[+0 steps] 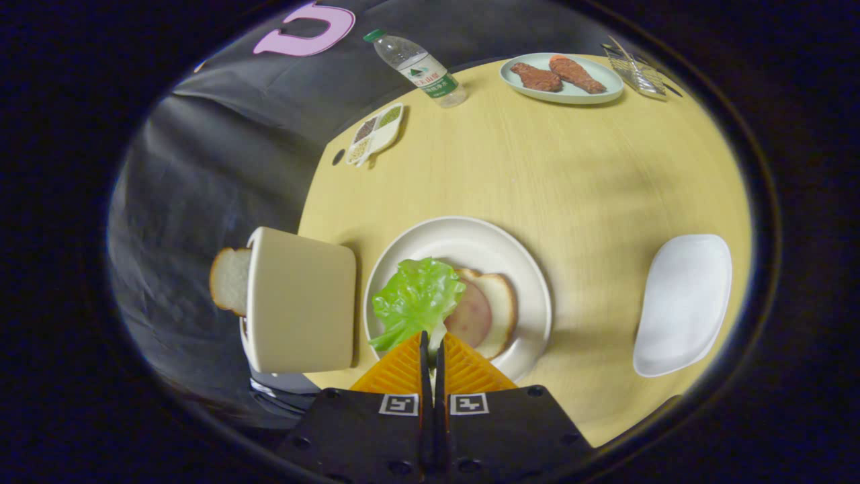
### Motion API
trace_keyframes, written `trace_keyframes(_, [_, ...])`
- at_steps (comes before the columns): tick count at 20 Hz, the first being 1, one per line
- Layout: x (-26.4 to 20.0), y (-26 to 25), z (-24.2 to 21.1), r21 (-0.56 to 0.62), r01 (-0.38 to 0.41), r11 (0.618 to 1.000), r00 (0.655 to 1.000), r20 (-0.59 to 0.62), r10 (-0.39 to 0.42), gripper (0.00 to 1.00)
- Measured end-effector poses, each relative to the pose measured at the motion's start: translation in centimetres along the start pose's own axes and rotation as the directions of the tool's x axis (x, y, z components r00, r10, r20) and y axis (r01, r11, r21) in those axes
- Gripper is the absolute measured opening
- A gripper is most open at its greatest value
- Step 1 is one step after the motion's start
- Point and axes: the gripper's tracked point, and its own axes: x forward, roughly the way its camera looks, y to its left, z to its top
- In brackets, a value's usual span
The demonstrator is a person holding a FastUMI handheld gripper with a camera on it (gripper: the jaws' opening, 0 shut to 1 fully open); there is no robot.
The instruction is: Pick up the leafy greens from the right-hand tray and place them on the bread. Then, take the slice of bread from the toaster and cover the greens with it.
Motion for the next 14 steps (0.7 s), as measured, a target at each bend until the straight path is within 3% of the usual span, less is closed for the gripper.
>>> trace_keyframes(8, [0.5,-3.1,0.0,-0.018,0.143,0.990,0.990,0.021,-0.143,0.08])
trace_keyframes(9, [0.4,-3.2,0.3,-0.015,0.150,0.989,0.988,0.026,-0.150,0.22])
trace_keyframes(14, [-1.0,-3.2,0.2,0.021,0.181,0.983,0.983,0.027,-0.182,0.61])
